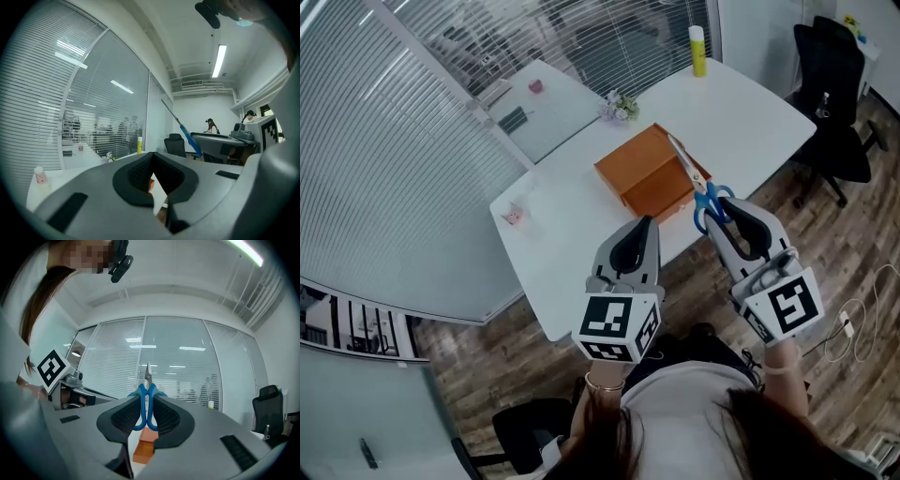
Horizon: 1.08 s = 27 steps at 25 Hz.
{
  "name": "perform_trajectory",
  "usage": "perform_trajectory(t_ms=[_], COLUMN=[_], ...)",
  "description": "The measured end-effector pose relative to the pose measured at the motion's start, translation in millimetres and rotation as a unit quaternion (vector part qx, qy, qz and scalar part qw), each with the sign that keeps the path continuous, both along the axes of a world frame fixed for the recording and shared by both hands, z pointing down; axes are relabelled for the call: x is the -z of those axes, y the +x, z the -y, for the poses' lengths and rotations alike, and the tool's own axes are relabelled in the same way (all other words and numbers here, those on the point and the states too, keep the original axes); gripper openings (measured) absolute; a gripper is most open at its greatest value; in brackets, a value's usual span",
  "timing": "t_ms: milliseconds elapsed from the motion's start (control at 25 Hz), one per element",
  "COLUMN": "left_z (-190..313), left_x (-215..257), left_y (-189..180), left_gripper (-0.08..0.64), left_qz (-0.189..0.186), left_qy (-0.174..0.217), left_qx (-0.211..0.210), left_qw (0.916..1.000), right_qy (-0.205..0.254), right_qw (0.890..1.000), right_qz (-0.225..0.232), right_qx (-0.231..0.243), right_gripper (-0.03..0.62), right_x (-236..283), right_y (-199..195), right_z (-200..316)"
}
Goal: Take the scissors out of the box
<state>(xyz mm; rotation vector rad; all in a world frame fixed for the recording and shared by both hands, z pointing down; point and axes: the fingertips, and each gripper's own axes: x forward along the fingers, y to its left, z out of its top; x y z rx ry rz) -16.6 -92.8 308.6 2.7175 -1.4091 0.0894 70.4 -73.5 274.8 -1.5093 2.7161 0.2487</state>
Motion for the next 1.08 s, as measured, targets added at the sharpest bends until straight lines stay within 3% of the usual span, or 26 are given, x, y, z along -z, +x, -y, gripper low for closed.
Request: perform_trajectory(t_ms=[1080], left_z=[16.5], left_x=[-23.5], left_y=[6.0], left_gripper=[0.017], left_qz=[0.002], left_qy=[-0.030], left_qx=[0.006], left_qw=[0.9995], right_qy=[-0.015], right_qw=[1.000], right_qz=[0.027], right_qx=[0.000], right_gripper=[0.112], right_x=[-12.7], right_y=[9.3], right_z=[19.6])
